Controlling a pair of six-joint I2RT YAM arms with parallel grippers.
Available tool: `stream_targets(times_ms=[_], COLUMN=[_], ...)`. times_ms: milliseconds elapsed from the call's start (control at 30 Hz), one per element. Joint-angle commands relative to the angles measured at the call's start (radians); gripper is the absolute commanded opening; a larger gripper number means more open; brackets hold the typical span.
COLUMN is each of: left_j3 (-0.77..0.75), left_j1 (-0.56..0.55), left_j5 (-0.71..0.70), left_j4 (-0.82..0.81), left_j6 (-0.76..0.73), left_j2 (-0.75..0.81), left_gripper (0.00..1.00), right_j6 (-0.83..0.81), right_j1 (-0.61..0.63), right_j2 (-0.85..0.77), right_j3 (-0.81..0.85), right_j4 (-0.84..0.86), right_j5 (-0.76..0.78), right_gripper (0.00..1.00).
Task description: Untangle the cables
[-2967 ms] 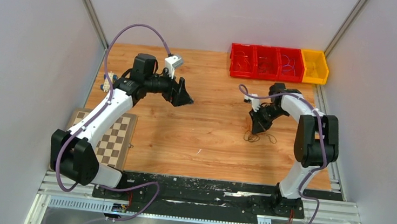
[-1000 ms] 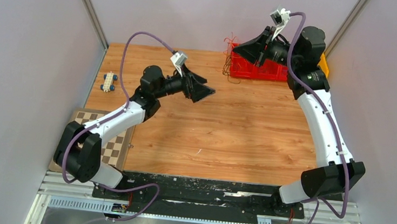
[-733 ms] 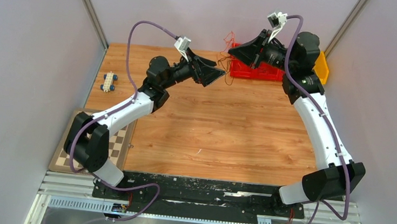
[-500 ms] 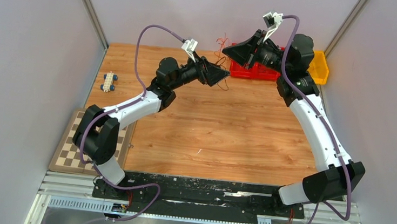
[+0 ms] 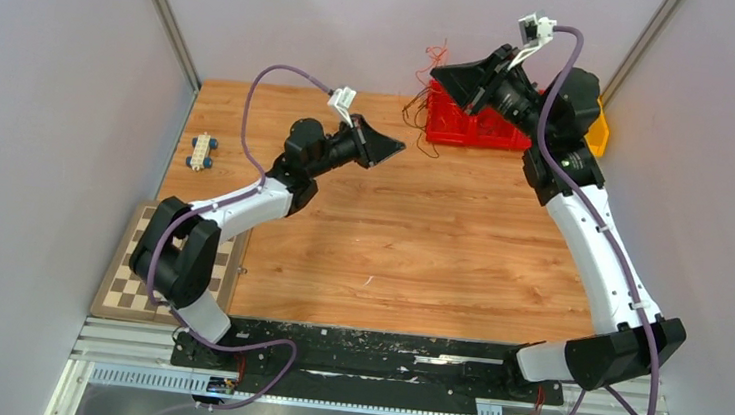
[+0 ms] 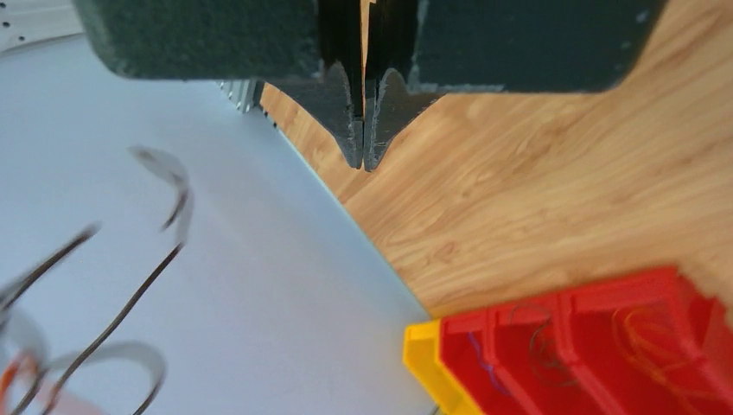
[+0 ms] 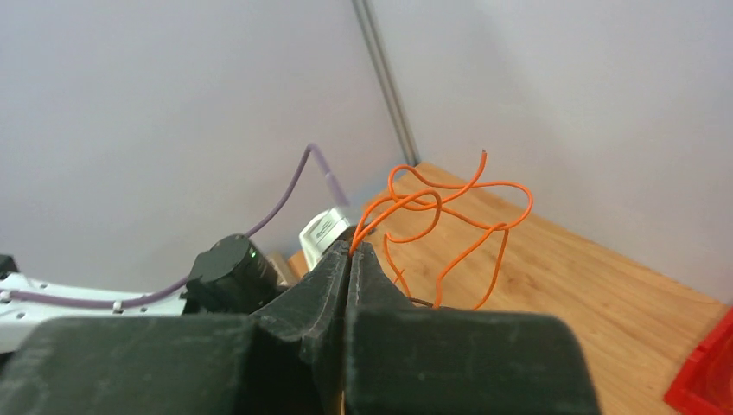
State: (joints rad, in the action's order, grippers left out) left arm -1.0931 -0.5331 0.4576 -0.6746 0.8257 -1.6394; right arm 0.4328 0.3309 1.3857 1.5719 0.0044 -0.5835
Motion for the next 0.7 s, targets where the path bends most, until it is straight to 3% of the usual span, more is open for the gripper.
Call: stream_targets(times_ms=[0,167,233,267,333,500,667], left_j3=[0.108,0.194,0.156,0.136,0.053,-0.168,-0.27], left_j1=[0.045,0.074,0.069,0.066,0.054,0.005,-0.049], left_j5=[0.019,0.103,0.132,0.126,0.099,0.038,0.001], left_j4=[0.001,-0.05,-0.076,-0.077,-0.063,-0.029,-0.015], left_j6=[-0.03,-0.086,-0.079,-0.068,-0.027,0.09,0.162], left_j2=[0.101,0.141,0.148,0.143,0.125,0.039,-0.027], left_gripper=[0.0,0.01,0.37,0.77,0.97,1.0,1.0], right_j6=[-0.02,-0.008,0.01,0.024,0.045,0.066,0.099], right_j1=[-0.054,-0.087,-0.086,-0.086,-0.086,-0.082,-0.058], right_j2=[0.009,0.038,0.034,0.031,0.029,0.035,0.037], right_j3=[0.09,0.129,0.102,0.08,0.059,0.049,0.034], right_j4=[0.042,0.043,0.049,0.055,0.065,0.071,0.074], right_j5=[0.053,0.042,0.037,0.042,0.061,0.095,0.068], right_gripper=[0.0,0.0,0.0,0.0,0.0,0.0,0.0])
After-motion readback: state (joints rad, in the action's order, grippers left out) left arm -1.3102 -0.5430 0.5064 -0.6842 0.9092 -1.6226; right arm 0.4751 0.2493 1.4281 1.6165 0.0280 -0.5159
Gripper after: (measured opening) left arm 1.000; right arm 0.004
